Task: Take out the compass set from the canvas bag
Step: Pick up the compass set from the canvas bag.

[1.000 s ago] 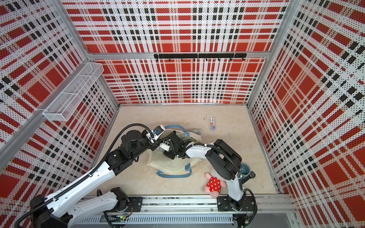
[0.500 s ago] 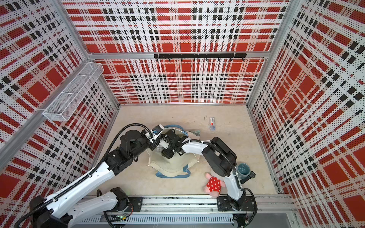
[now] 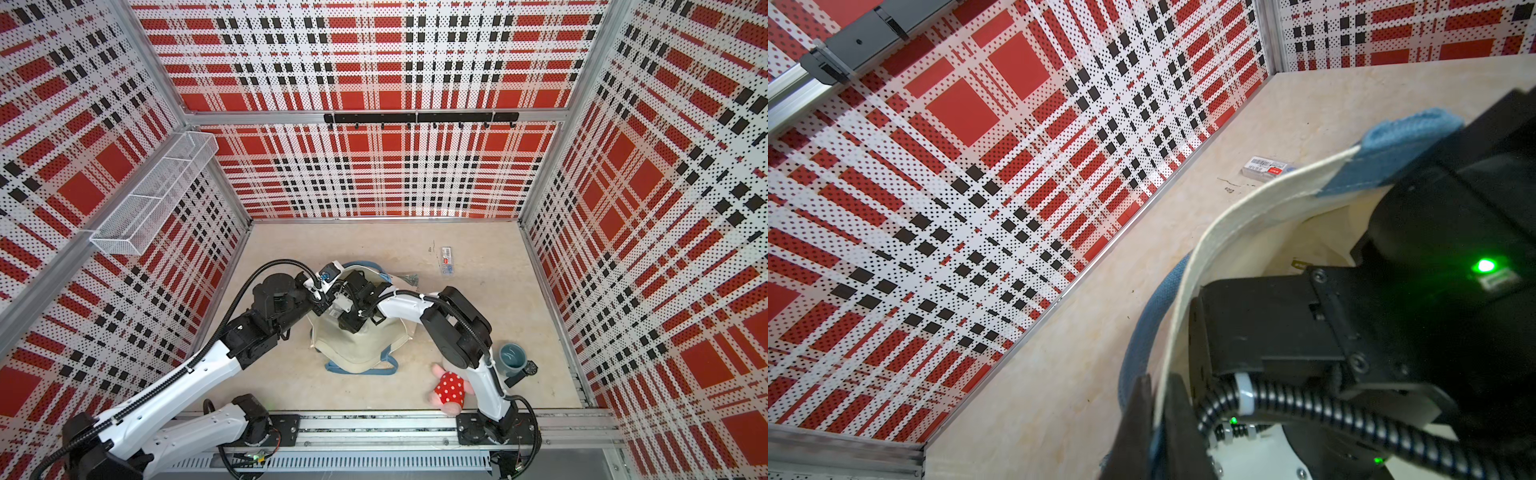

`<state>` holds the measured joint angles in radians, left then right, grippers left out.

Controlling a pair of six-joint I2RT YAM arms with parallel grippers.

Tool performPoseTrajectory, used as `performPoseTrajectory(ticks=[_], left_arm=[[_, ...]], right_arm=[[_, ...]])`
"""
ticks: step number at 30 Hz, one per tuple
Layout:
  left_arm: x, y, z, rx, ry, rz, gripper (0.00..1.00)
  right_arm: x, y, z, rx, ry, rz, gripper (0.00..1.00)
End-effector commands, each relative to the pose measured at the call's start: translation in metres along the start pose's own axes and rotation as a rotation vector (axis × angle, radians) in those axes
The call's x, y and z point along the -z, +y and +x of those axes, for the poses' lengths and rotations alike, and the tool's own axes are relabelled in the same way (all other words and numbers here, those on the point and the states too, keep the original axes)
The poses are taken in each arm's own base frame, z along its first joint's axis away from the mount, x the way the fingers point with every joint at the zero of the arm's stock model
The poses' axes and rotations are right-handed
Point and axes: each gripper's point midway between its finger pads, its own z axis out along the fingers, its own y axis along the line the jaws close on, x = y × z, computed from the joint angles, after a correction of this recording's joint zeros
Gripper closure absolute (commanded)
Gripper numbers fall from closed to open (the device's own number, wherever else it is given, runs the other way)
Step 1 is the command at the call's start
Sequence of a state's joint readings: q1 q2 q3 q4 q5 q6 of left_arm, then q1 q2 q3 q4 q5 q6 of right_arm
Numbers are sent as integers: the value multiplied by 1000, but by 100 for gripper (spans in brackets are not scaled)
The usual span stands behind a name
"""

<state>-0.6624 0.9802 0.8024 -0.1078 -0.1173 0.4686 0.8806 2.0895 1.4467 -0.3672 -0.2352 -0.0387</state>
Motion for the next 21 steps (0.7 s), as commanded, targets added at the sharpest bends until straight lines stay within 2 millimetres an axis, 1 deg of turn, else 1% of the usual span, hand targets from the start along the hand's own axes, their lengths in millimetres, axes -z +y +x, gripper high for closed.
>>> performPoseTrajectory(ticks=[1, 4, 8, 14, 17, 21], left_arm=[[10, 2, -35, 17, -141, 8, 100], [10, 3, -35, 17, -142, 5, 100], [10, 4, -35, 19, -140, -2, 100], [11, 6, -35, 23, -144, -9, 100], [11, 6, -36, 22, -147, -10, 100], [11, 6, -35, 23, -146, -10, 100]], right_arm=[[9, -1, 15, -31, 62, 24, 58], [17, -4, 16, -42, 64, 53, 62], [32, -6, 14, -61, 54, 83, 64], [63, -4, 14, -88, 27, 125, 67], [77, 0, 19, -88, 16, 140, 67], [94, 7, 31, -83, 10, 150, 67]])
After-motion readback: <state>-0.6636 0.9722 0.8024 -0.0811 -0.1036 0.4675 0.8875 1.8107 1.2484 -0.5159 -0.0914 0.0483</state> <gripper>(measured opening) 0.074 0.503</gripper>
